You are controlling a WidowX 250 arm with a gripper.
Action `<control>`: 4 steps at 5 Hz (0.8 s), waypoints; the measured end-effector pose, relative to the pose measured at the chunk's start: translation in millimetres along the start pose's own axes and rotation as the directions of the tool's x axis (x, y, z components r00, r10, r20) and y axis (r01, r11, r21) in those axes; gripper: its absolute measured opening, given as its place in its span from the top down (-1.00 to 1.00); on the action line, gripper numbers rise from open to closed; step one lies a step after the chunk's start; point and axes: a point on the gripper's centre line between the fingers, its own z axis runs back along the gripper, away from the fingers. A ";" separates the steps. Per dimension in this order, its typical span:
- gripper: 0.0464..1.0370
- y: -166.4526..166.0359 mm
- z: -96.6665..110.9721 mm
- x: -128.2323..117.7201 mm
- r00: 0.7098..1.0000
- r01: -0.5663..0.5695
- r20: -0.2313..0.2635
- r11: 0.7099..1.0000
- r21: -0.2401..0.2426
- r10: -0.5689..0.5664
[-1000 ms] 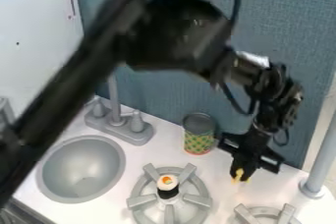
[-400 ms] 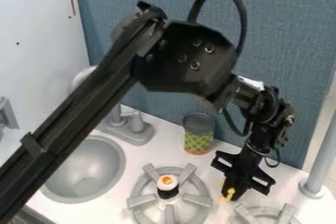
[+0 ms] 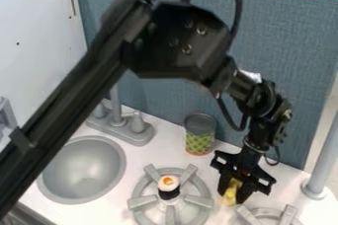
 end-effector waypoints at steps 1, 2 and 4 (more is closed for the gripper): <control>-0.79 7.5 17.6 -10.3 0.999 -0.003 0.033 1.000 -0.009 0.003; -0.94 19.9 40.7 -31.5 0.995 -0.004 0.096 0.999 -0.035 0.008; -0.93 54.4 58.0 -111.8 0.989 0.040 0.145 0.997 -0.061 -0.031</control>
